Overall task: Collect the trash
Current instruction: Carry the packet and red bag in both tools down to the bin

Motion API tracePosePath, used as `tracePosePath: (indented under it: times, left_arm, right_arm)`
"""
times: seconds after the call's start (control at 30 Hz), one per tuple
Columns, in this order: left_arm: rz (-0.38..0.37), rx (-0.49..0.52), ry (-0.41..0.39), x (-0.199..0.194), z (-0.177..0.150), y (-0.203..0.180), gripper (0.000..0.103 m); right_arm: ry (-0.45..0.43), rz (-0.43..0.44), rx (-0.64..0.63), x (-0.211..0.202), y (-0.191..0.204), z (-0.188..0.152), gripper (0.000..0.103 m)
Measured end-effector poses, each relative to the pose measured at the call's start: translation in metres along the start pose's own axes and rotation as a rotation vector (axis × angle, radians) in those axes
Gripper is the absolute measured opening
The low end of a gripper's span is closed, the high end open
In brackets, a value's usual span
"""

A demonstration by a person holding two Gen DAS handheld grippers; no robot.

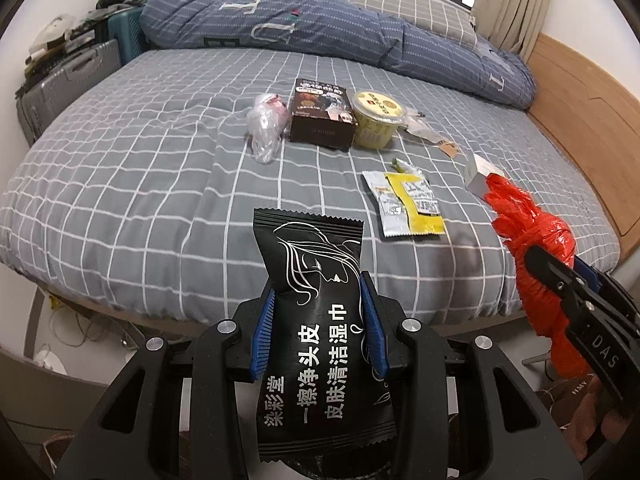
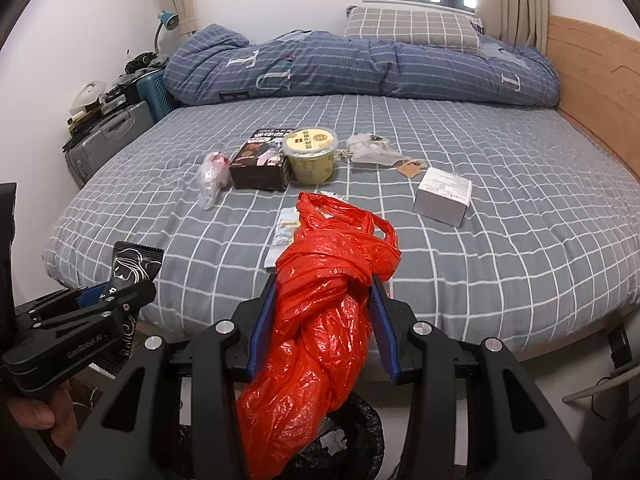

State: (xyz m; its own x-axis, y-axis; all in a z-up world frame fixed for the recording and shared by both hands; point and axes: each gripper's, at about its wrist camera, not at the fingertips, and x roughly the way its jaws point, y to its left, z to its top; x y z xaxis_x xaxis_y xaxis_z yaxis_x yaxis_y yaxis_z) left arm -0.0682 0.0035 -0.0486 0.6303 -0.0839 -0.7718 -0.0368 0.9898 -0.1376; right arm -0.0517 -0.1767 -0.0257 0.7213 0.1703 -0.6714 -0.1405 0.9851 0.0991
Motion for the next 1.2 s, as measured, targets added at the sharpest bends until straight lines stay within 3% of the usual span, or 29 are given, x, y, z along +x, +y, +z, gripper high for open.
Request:
tracePosePath:
  times: [0.6, 1.2]
  left_arm:
    - [0.009, -0.002, 0.063, -0.009, -0.052, 0.0, 0.038]
    - [0.011, -0.029, 0.168, 0.041, -0.101, 0.02, 0.038]
  right_arm:
    - [0.093, 0.029, -0.008, -0.006, 0.027, -0.049, 0.042]
    - [0.264, 0.008, -0.011, 0.039, 0.03, -0.103, 0.042]
